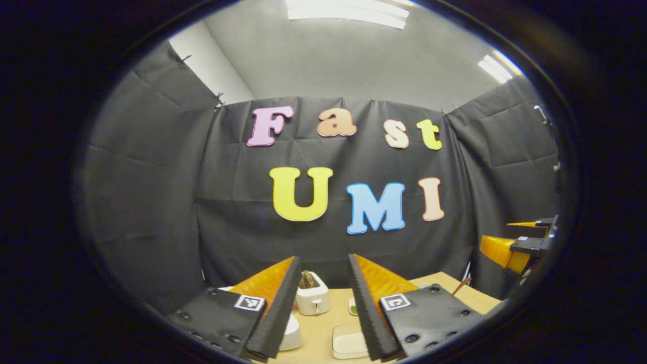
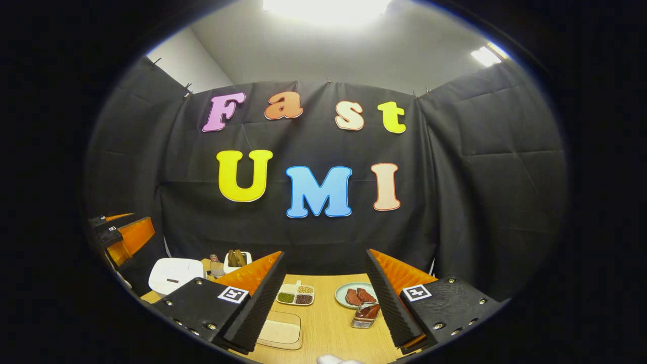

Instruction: Close the left gripper, press the button to open the rice cooker; take a wooden spoon from the chopstick holder with the right hand, scoop a spoonful of rice and pour it into the rice cooker, then put the wooden spoon back into the chopstick holder.

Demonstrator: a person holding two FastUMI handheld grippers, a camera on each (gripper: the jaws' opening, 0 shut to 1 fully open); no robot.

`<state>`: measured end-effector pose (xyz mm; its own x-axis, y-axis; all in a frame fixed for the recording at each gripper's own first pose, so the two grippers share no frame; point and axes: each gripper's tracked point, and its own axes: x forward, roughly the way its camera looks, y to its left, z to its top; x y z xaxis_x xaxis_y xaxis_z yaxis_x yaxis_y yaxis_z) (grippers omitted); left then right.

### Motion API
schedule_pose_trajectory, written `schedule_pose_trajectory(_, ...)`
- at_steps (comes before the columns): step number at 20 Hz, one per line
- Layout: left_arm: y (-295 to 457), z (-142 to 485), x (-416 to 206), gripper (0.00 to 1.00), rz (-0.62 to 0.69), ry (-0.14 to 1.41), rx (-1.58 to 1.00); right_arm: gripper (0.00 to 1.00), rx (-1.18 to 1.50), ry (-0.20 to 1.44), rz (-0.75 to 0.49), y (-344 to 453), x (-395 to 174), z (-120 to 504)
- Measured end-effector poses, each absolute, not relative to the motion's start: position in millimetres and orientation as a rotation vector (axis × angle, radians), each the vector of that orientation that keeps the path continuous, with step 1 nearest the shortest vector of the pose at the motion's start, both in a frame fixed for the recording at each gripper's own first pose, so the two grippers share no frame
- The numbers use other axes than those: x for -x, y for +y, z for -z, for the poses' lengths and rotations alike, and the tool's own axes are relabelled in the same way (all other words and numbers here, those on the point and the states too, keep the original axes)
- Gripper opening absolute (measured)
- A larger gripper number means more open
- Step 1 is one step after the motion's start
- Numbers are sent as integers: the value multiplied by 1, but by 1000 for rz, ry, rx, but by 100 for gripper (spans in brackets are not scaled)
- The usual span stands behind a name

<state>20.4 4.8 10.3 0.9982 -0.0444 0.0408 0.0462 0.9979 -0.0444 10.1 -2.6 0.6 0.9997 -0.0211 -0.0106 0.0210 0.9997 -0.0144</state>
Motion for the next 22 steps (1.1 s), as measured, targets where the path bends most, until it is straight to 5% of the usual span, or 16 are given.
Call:
schedule_pose_trajectory(4, 8, -8, -25, 12, 39, -41, 26, 95, 21, 11, 18, -1, -11, 0)
schedule_pose_trajectory(5, 8, -7, -31, 8, 48, -39, 10, 95, 25, 12, 19, -1, -12, 0)
schedule_pose_trajectory(13, 72, 32, -74, 7, -110, 47, 7, 95, 51, 47, 17, 4, -15, 9)
schedule_pose_trajectory(22, 173, 227, -153, 8, -391, 411, 118, 95, 108, 109, 33, -1, -21, 21)
